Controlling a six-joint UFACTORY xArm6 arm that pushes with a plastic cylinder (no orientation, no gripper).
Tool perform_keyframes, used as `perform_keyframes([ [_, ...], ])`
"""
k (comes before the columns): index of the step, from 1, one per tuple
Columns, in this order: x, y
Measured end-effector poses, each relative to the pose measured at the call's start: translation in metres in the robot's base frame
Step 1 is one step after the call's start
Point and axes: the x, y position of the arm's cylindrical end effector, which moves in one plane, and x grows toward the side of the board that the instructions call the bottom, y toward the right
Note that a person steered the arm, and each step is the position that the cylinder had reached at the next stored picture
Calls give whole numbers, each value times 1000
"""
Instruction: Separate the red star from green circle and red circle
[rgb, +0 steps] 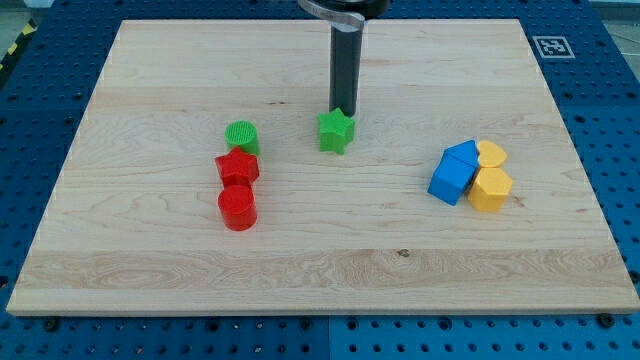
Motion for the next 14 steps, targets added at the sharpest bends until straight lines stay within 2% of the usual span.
perform_keyframes([
  [2,-15,-58],
  [4,-16,-89],
  [5,-15,-140],
  [6,5,-173],
  [9,126,-182],
  [11,129,-179],
  [13,99,-172],
  [14,99,-156],
])
